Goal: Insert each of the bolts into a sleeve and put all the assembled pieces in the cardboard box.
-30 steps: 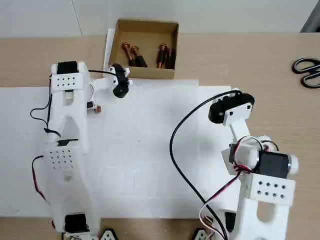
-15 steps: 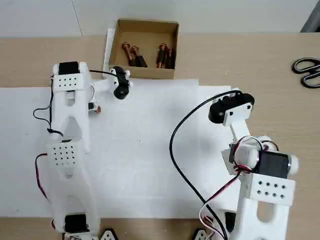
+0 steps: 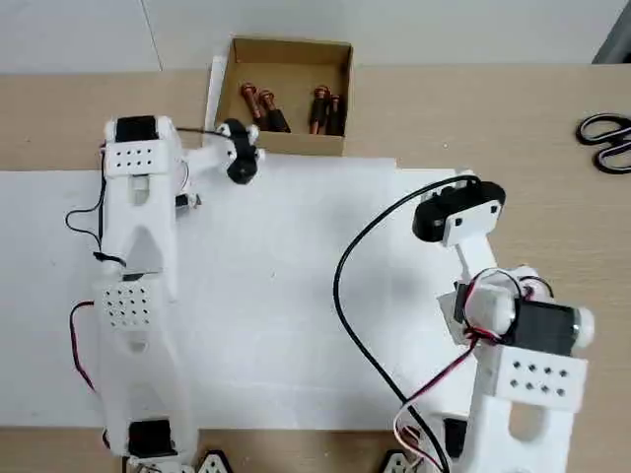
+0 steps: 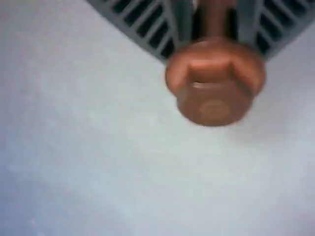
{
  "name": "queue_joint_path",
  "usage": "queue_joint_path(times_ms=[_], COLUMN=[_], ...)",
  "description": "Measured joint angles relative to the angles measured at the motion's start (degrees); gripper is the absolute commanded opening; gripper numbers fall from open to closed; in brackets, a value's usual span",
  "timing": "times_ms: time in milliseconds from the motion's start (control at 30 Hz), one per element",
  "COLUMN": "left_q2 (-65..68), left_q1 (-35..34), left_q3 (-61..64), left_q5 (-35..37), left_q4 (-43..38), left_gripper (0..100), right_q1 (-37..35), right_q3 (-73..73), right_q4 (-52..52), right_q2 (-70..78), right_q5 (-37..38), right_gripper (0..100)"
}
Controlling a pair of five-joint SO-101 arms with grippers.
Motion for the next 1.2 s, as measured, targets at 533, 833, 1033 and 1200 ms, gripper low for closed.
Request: queue_joint_path(times_ms=[533,833,1033,1200], left_q2=[-29.01,-50.46,-64.35,-72.26], left_q1=[8.35,15.56,15.56,15.56], left_q3=[9.76,26.02,31.65,31.91], left_q5=[32.09,50.29,52.75,65.32], left_q4=[0.09,0.09,0.09,-0.44], left_gripper=[1,1,1,1], right_q1=[-0.79,-13.80,-17.58,-17.76], right_q3=[-3.96,-7.12,-10.11,-12.13], right_q4=[8.70,8.70,8.53,5.45], right_q2=[0.00,0.00,0.00,0.00], right_q5=[-7.03,-20.22,-21.45,-21.45], right_gripper=[0.5,0.5,0.5,0.5])
